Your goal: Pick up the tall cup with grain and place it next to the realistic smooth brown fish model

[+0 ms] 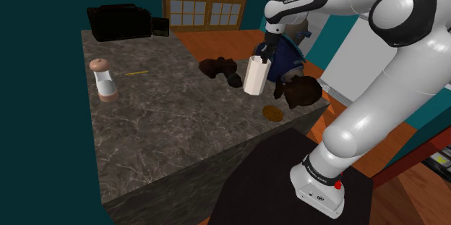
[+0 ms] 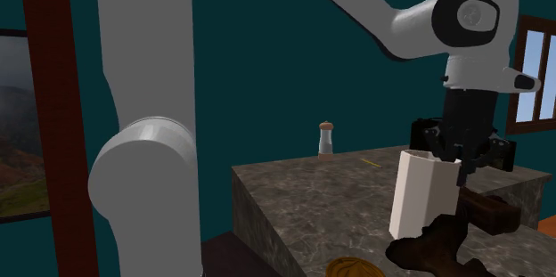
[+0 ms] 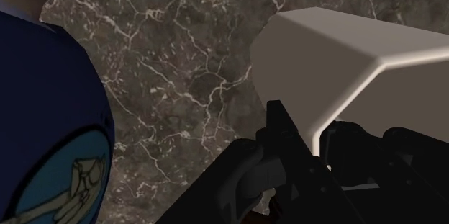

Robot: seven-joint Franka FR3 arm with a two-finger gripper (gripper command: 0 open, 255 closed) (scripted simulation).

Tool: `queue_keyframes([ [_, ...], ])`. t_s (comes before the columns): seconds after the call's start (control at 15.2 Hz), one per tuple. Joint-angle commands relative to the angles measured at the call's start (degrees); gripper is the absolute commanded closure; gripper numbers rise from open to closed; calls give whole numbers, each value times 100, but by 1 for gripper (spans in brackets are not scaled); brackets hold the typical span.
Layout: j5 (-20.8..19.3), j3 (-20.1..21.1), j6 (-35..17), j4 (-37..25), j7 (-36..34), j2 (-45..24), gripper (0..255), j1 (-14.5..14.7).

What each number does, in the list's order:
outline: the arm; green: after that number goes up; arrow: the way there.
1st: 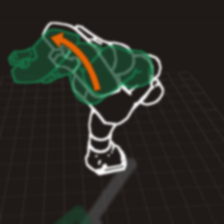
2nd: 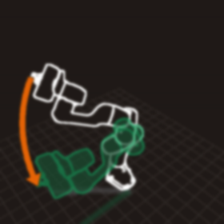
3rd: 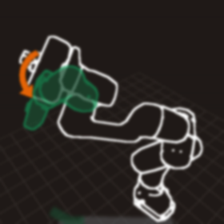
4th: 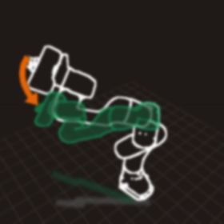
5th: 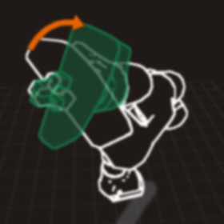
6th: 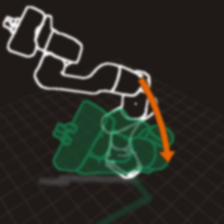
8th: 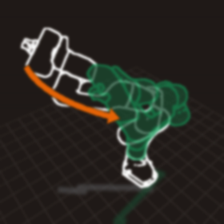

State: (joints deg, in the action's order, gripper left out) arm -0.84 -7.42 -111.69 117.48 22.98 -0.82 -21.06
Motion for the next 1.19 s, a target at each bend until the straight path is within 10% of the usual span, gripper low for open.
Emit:
queue_keyframes([
  [0.0, 9, 2, -163, 95, -2, -61, 255, 2],
  [0.59, 14, 1, -271, 161, 1, -104, 255, 1],
  [0.66, 14, 1, -271, 162, 1, -102, 0, 1],
  [1.12, 6, 4, 109, -136, -6, -19, 0, 5],
])
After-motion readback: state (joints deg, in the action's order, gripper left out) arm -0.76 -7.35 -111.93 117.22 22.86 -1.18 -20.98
